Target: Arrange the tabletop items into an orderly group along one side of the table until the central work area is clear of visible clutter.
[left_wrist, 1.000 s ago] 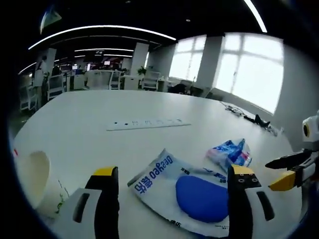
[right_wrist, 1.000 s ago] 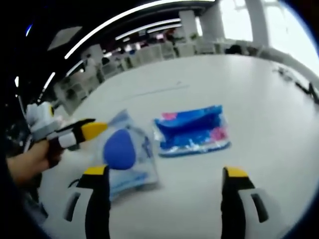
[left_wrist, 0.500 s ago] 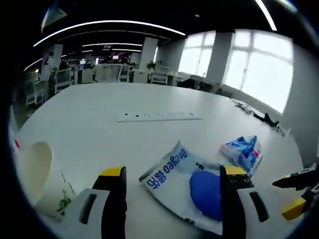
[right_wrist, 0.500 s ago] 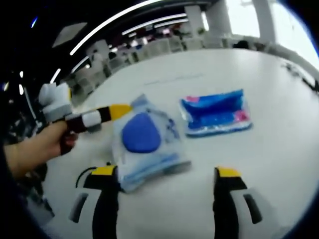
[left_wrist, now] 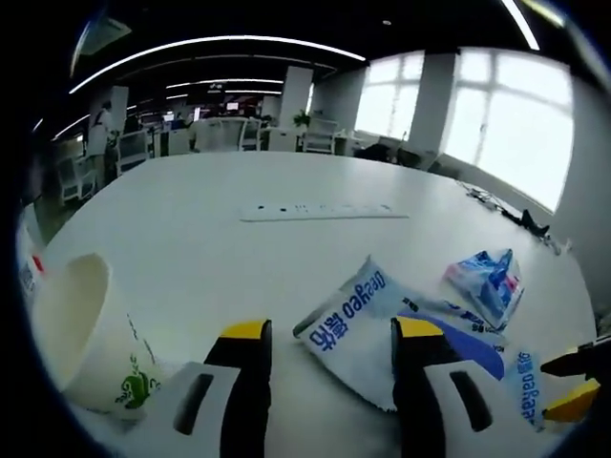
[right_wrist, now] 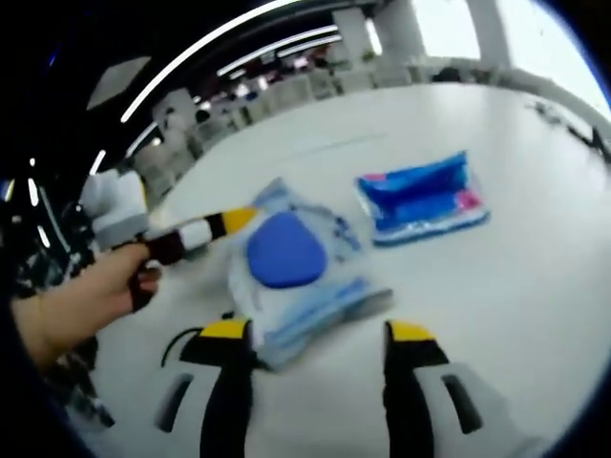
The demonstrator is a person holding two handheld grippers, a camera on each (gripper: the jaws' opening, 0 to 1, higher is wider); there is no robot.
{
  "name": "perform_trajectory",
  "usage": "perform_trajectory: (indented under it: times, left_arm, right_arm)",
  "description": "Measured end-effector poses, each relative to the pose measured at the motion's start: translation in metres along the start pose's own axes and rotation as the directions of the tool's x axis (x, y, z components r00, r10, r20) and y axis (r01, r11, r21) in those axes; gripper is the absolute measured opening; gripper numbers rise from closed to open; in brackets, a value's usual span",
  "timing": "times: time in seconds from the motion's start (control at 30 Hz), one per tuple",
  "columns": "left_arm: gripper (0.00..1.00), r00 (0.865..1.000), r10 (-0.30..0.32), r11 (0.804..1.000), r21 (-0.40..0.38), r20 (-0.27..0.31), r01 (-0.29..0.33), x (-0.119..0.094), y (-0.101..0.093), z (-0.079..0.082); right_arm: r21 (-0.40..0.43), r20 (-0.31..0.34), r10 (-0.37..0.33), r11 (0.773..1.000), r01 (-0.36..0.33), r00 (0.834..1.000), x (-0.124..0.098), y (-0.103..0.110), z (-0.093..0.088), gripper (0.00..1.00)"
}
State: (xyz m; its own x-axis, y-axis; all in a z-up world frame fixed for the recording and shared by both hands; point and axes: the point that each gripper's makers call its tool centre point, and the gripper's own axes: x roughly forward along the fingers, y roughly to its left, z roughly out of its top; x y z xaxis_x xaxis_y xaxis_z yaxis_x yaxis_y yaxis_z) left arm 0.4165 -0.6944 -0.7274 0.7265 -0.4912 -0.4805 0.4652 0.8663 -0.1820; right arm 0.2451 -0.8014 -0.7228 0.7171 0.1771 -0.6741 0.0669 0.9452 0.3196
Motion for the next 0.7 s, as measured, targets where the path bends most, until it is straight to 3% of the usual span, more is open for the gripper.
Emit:
perform_trajectory:
  times: [0.37,0.5,0.57,0.6,0.7]
  left_arm:
    - [0.31,1.0,0.012,1.0,-0.001,-0.016,-0.012,0.006,0.0,-0.006]
    - [0.24,0.999,0.041,0.999,0.014,-0.02,-0.041,0.005,0.006,-0.007]
    - [0.23,0.998,0.052,0.997,0.063,-0.026,-0.051,0.005,0.006,-0.007]
    - [0.22,0.998,0.063,0.994,0.096,-0.032,-0.059,0.005,0.006,-0.008]
    - [0.18,0.997,0.072,0.993,0.095,-0.031,-0.068,0.004,0.007,-0.008]
  right_arm:
    - [0.095,-0.044,-0.005,0.995,0.009,0.999,0.009,0.009,-0.012,0.4]
    - [0.103,-0.044,-0.008,0.995,0.013,0.999,0.01,0.01,-0.013,0.31]
    - [0.114,-0.045,-0.013,0.993,0.018,0.999,0.011,0.009,-0.013,0.25]
    - [0.158,-0.046,0.003,0.987,0.005,0.999,0.012,0.013,-0.015,0.23]
    - [0.237,-0.041,0.039,0.971,-0.028,0.998,0.014,0.018,-0.018,0.13]
